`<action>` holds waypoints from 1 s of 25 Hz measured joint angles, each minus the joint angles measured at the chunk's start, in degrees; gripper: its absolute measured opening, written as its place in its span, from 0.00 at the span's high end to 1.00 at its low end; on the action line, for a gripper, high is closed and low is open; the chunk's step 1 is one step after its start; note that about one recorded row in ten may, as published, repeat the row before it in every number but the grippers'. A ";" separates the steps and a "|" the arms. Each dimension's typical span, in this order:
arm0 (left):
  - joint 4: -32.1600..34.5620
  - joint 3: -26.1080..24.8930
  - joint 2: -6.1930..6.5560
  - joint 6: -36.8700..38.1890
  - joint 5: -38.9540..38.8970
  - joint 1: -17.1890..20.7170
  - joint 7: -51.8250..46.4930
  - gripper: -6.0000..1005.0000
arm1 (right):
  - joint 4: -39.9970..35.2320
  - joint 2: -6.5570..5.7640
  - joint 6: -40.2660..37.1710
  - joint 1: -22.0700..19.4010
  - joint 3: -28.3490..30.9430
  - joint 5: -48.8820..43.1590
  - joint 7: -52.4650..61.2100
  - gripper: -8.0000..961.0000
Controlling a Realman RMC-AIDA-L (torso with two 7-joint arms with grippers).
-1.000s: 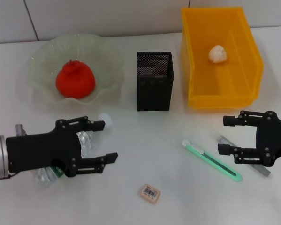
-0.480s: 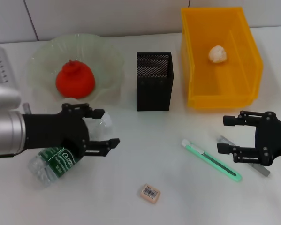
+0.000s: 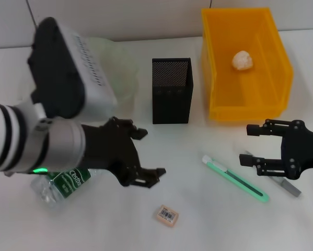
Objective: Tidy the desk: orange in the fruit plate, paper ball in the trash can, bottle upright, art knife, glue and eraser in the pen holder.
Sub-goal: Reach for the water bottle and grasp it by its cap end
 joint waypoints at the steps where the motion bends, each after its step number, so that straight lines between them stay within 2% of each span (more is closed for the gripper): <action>1: 0.00 0.00 0.00 0.00 0.00 0.00 0.00 0.20 | 0.18 0.00 0.21 0.11 0.03 0.11 -0.12 0.25; 4: 0.00 0.00 0.00 0.00 0.00 0.00 0.00 0.20 | 0.46 0.01 0.26 0.19 0.03 0.35 -0.41 0.25; 5: 2.24 4.01 0.00 2.64 4.53 -1.40 -8.43 0.20 | 0.60 0.02 0.27 0.23 0.04 0.48 -0.50 0.25; 6: 2.36 5.35 -0.06 3.89 6.36 -2.11 -12.52 0.20 | 0.67 0.03 0.32 0.31 0.05 0.54 -0.59 0.25; 12: 2.36 5.35 -0.06 3.89 6.36 -2.11 -12.52 0.20 | 0.98 0.36 0.43 0.45 0.05 0.54 -1.43 0.25; 13: 2.38 6.67 -0.14 4.38 7.28 -1.77 -16.51 0.20 | 1.30 0.42 0.56 0.59 0.04 0.54 -1.69 0.25; 25: 1.69 10.50 -0.31 4.12 7.46 -3.54 -18.30 0.20 | 3.53 0.08 1.82 1.58 0.04 0.33 -2.00 0.25</action>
